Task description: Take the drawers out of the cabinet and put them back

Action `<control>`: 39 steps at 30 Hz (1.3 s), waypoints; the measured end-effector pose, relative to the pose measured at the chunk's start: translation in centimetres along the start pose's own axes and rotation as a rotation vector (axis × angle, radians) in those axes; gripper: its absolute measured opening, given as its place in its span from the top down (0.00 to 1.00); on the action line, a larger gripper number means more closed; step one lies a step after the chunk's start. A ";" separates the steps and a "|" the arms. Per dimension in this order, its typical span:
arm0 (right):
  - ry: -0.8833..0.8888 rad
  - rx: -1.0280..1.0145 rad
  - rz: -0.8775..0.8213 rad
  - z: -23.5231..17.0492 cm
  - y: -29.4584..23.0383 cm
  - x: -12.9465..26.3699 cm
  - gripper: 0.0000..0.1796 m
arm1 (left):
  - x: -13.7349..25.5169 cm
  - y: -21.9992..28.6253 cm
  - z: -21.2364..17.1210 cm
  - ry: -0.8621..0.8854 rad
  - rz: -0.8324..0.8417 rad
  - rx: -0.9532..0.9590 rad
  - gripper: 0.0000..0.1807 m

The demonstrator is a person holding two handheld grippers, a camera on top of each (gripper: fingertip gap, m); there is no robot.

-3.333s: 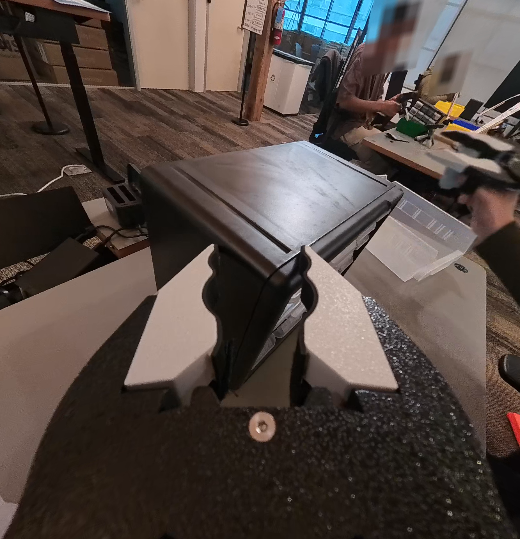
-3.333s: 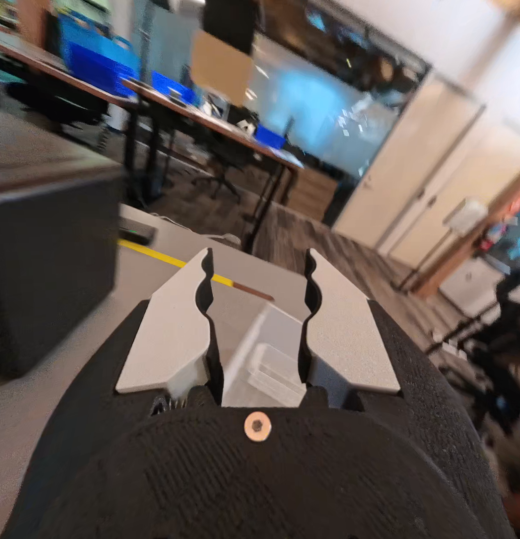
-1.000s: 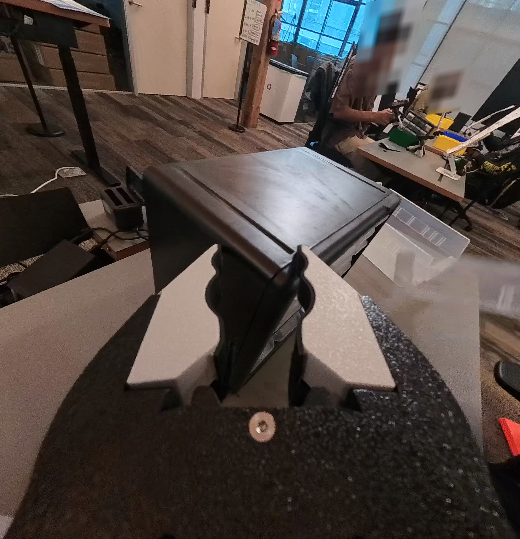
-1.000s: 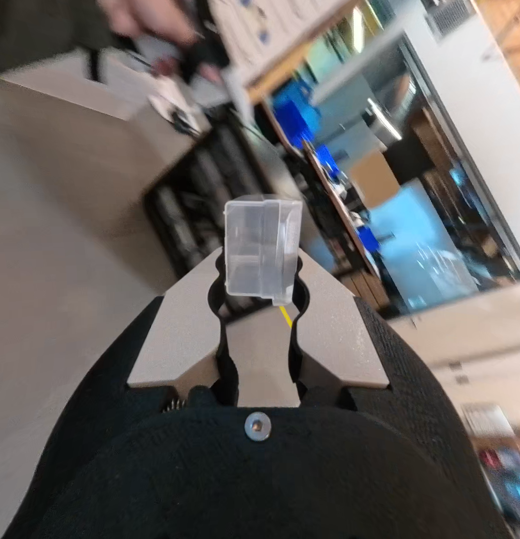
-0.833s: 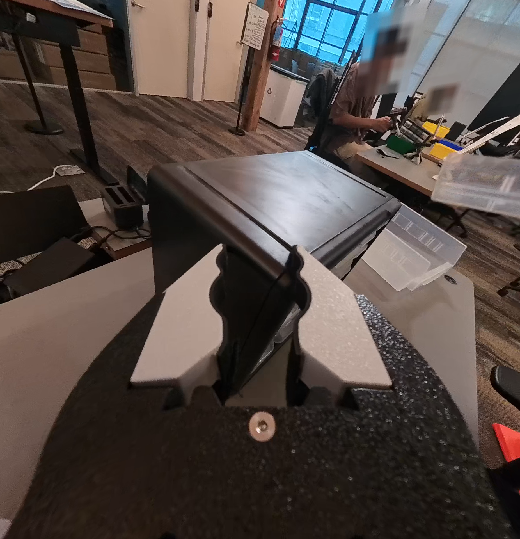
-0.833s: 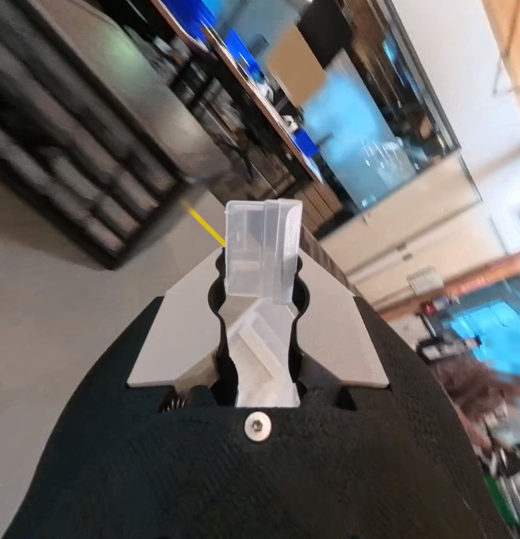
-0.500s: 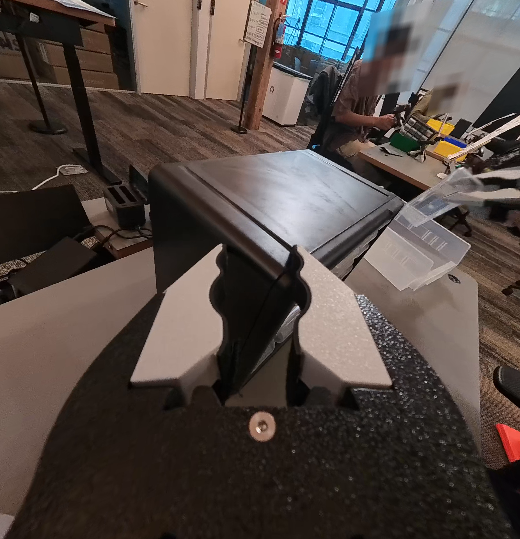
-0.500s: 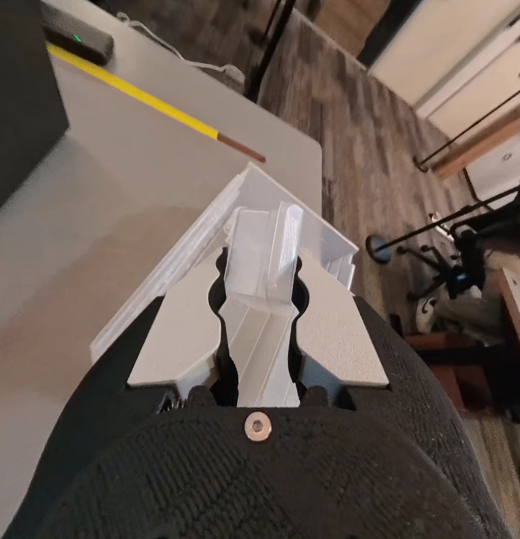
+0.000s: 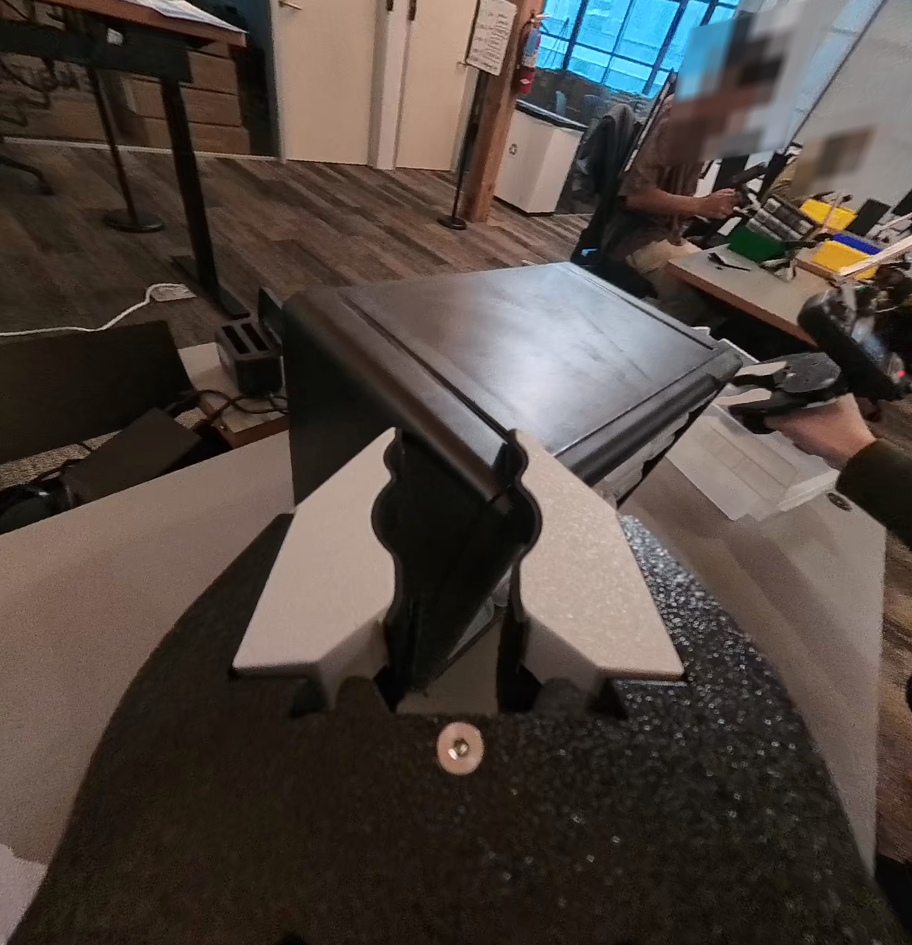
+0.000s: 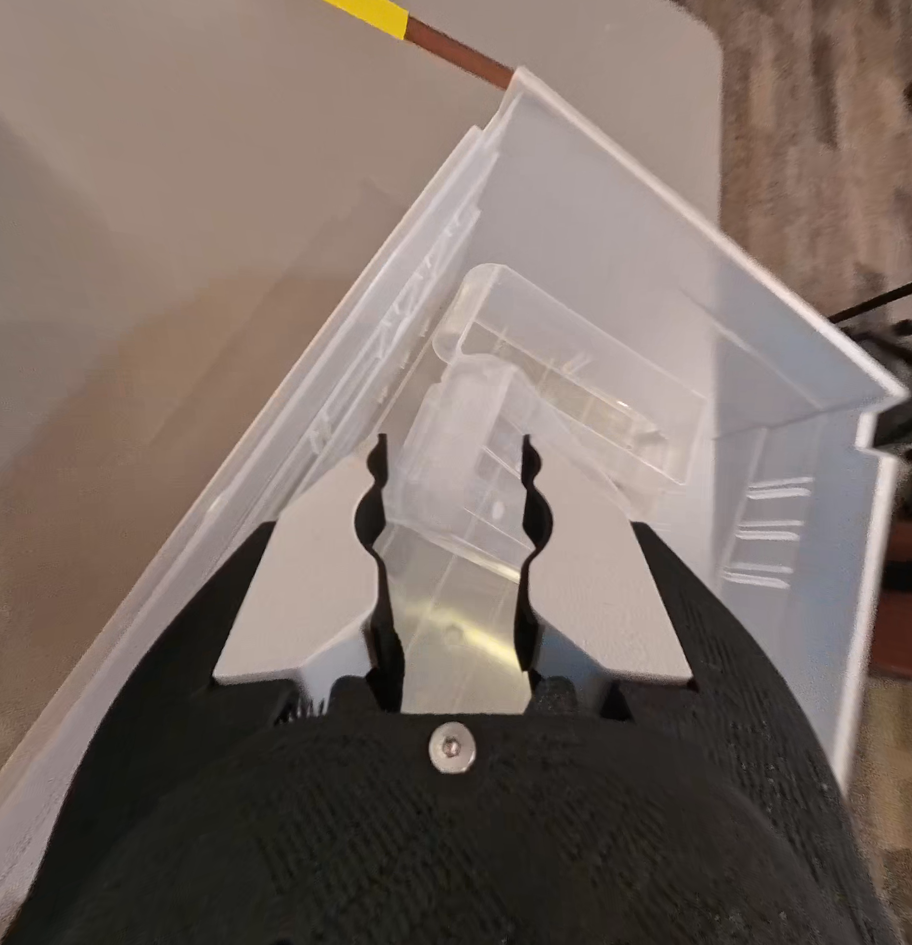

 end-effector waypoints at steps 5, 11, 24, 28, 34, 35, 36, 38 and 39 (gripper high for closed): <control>0.038 -0.165 0.129 0.1 0.6 0.2 0.61 | 0.0 0.0 0.0 0.002 0.003 -0.001 0.79; 0.008 0.033 0.228 -0.2 2.7 4.1 0.55 | 0.0 0.1 0.0 0.002 0.009 -0.011 0.79; -0.275 0.373 0.209 -4.2 1.7 -1.7 0.87 | 0.0 0.2 0.1 -0.001 0.020 -0.027 0.80; -0.256 0.366 0.158 -3.7 1.9 -3.0 0.88 | 0.0 0.1 0.1 0.000 0.017 -0.026 0.80; -0.193 0.282 0.126 -3.0 2.3 -2.4 0.73 | 0.0 0.1 0.1 0.002 0.018 -0.027 0.80; -0.143 0.254 0.095 -2.2 2.6 -1.3 0.71 | 0.0 0.1 0.1 0.003 0.017 -0.026 0.80; -0.071 0.231 0.051 -1.1 2.8 0.2 0.70 | 0.0 0.1 0.0 0.003 0.017 -0.025 0.80; 0.111 0.229 -0.055 1.9 2.3 4.3 0.68 | 0.0 0.1 0.0 0.003 0.016 -0.024 0.80; 0.203 0.268 -0.104 3.5 1.0 6.4 0.68 | 0.0 0.1 0.1 0.002 0.017 -0.025 0.80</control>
Point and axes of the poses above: each gripper's, where its closed fingertips meet, x back along the fingers, z out of its top, y = z × x across the jaws, the point moved 8 cm from there along x, back along the fingers, and after that the axes turned 13 degrees about y, right-handed, at the moved point
